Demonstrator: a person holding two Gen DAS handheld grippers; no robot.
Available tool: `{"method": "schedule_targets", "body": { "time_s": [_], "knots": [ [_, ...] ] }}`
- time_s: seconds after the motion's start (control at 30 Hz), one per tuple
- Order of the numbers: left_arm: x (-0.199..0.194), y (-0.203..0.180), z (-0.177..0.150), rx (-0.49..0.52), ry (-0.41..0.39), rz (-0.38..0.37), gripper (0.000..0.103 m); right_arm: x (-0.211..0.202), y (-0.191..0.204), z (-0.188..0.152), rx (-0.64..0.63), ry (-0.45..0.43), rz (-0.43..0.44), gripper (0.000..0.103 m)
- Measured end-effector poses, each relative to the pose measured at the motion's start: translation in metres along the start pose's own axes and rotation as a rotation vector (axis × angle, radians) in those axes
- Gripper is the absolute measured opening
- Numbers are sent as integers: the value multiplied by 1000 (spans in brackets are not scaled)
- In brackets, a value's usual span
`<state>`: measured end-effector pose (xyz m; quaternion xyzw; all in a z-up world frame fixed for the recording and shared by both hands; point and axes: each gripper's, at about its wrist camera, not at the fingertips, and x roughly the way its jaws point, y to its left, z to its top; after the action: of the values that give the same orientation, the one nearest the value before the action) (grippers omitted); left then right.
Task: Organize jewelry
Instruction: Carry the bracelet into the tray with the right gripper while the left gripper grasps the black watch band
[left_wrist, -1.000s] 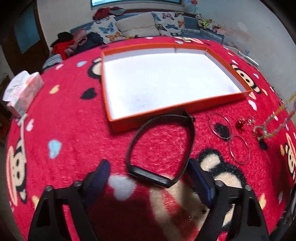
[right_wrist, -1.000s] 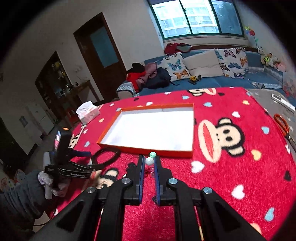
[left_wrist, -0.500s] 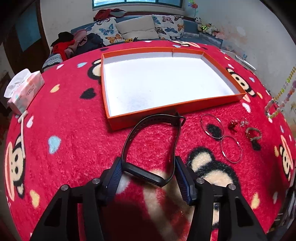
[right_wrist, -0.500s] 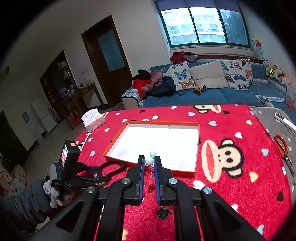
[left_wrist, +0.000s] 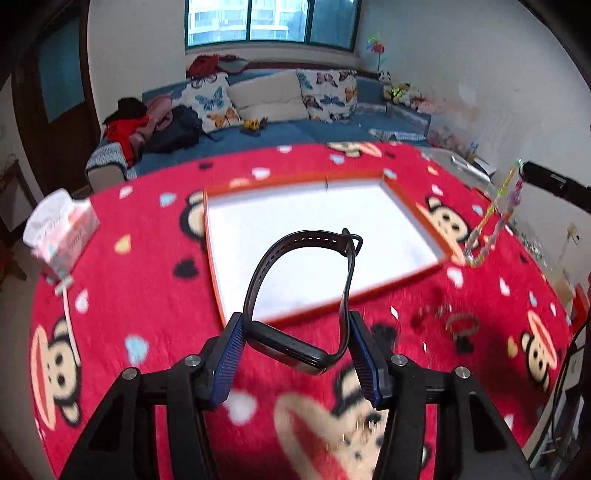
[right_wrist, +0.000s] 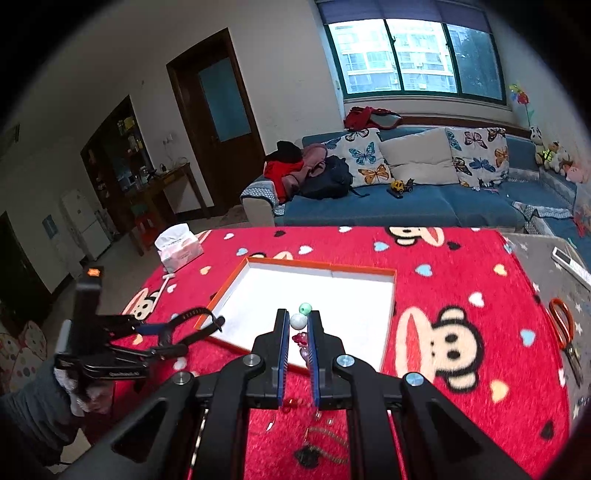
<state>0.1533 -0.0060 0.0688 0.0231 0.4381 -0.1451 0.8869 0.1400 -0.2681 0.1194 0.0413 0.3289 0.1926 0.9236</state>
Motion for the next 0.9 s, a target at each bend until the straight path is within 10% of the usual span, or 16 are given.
{"method": "schedule_targets", "body": {
  "time_s": [0.37, 0.9],
  "knots": [
    [69, 11, 60, -29, 63, 71, 58, 52, -13, 20, 24, 26, 8, 12],
    [130, 20, 51, -57, 152, 111, 61, 105, -34, -28, 22, 256, -121, 12]
  ]
}}
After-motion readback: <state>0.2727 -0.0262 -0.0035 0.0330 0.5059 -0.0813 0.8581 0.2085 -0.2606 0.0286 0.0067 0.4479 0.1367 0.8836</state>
